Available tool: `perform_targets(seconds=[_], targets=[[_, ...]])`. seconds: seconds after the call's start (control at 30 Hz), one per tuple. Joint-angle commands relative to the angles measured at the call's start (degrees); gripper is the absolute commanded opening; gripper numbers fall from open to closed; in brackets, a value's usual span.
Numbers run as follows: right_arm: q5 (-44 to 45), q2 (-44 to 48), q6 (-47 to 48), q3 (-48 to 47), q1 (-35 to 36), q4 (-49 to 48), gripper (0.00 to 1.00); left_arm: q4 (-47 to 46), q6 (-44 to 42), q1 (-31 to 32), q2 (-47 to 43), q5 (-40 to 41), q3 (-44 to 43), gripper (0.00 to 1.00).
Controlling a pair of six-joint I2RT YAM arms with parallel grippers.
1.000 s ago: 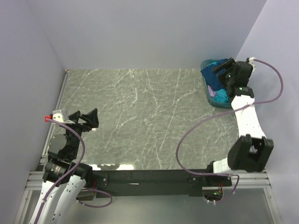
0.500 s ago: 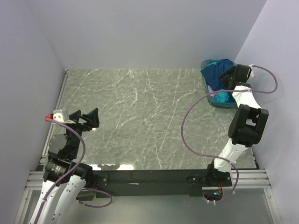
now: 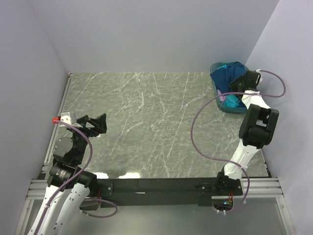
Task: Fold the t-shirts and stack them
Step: Grab the tshirt from the pile, then move the tshirt to the center of the board
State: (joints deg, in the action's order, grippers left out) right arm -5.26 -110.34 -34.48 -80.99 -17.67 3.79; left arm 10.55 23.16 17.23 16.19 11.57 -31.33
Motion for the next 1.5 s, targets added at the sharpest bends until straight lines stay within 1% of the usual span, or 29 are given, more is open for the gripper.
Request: perform_targets(seconds=[0.0,0.03,0.07,0.13,0.17,0.23,0.27,0.4,0.43,0.5,0.53,0.6,0.63,0.67,0.7,0.73,0.8,0.87,0.9,0.97,1.0,1.1,1.17,1.23,1.27,1.3,1.33,1.4,1.47], targets=[[-1.16,0.13,2.39,-2.5,-0.26,-3.09,0.51,-2.37,-1.1,0.17,0.69,-1.2,-0.05,0.99],[-1.07,0.74,3.1,-2.42,-0.26,-3.0,0.47,-2.46,-1.27,0.17,0.86,-1.29,-0.05,0.99],[-0.9,1.27,3.45,-2.16,-0.17,-3.09,0.37,-2.46,-1.19,0.17,0.78,-1.29,-0.05,0.99],[-0.28,3.63,4.76,-1.37,0.09,-3.35,0.28,-2.37,-1.27,0.17,0.78,-1.29,-0.05,0.99],[0.42,4.52,5.29,-1.28,0.27,-3.0,0.19,-2.37,-1.19,0.17,0.78,-1.29,-0.05,0.99],[3.23,7.23,7.05,-1.62,1.23,-2.04,0.08,-2.55,-1.27,0.17,0.6,-1.29,-0.05,0.99],[4.19,8.21,7.67,-1.8,1.76,-1.34,0.0,-2.46,-1.27,0.17,0.43,-1.38,-0.05,0.99],[11.65,12.43,11.7,-4.43,5.53,2.44,0.0,-2.46,-1.45,0.26,0.08,-1.2,-0.05,0.99],[15.94,13.91,14.67,-6.27,8.24,3.41,0.0,-2.55,-1.45,0.34,-0.19,-1.2,-0.05,0.99],[20.0,15.24,18.46,-8.47,11.5,6.21,0.0,-2.37,-1.45,0.43,-0.45,-0.94,-0.05,0.99],[22.37,16.38,22.92,-10.57,14.83,7.1,0.0,-2.37,-1.45,0.43,-0.63,-1.03,-0.05,0.99],[24.23,17.61,27.16,-12.25,19.14,9.3,0.0,-2.46,-1.36,0.52,-1.15,-0.94,-0.05,0.99],[24.41,19.01,31.1,-13.31,20.91,9.91,0.0,-2.46,-1.36,0.52,-1.24,-1.03,-0.05,0.99],[23.98,19.72,32.97,-13.75,25.27,11.05,0.0,-2.46,-1.36,0.52,-1.59,-0.94,-0.05,0.99],[23.54,20.43,33.94,-14.1,27.41,11.5,0.0,-2.37,-1.27,0.52,-1.68,-0.94,-0.05,0.99],[22.84,21.48,38.3,-14.98,29.95,12.28,0.0,-2.46,-1.27,0.52,-1.77,-0.94,-0.05,1.0],[20.82,21.93,40.45,-16.47,37.59,15.62,0.0,-2.29,-1.27,0.61,-2.12,-0.76,-0.13,0.99],[18.54,21.58,41.16,-19.28,42.34,19.74,0.0,-2.2,-1.36,0.61,-2.3,-0.59,-0.22,0.99],[15.74,21.31,40.98,-19.99,47.76,20.72,0.0,-2.11,-1.36,0.61,-2.47,-0.24,-0.31,0.99],[13.52,19.91,41.42,-21.75,53.58,23.0,0.0,-1.67,-1.19,0.61,-2.82,0.46,-0.48,0.99],[12.47,19.04,41.34,-22.36,58.93,23.54,0.0,-1.41,-1.1,0.61,-2.91,0.73,-0.57,0.99],[9.13,13.94,39.85,-25.79,67.82,26.35,0.0,-0.88,-0.83,0.61,-3.0,1.52,-0.84,0.99],[5.97,9.99,38.0,-28.16,70.74,27.05,0.04,-0.44,-0.57,0.61,-3.18,2.4,-1.01,0.99],[5.53,6.57,36.34,-30.09,74.08,26.97,0.13,-0.09,-0.31,0.61,-3.35,2.93,-1.19,0.99],[5.43,5.5,36.06,-30.89,75.05,27.4,0.29,0.0,-0.31,0.61,-3.27,3.45,-1.27,0.99],[5.43,4.62,35.63,-31.68,75.59,27.67,0.38,0.17,-0.13,0.61,-3.27,3.63,-1.28,0.99],[5.43,3.31,34.58,-32.73,76.11,27.67,0.55,0.18,-0.13,0.61,-3.09,3.72,-1.36,0.99],[6.39,2.77,32.91,-32.92,75.94,27.76,0.67,0.53,0.13,0.61,-2.74,4.24,-1.45,0.99],[12.86,3.2,33.16,-32.22,75.68,28.37,0.76,0.62,0.22,0.61,-1.86,4.6,-1.45,0.99]])
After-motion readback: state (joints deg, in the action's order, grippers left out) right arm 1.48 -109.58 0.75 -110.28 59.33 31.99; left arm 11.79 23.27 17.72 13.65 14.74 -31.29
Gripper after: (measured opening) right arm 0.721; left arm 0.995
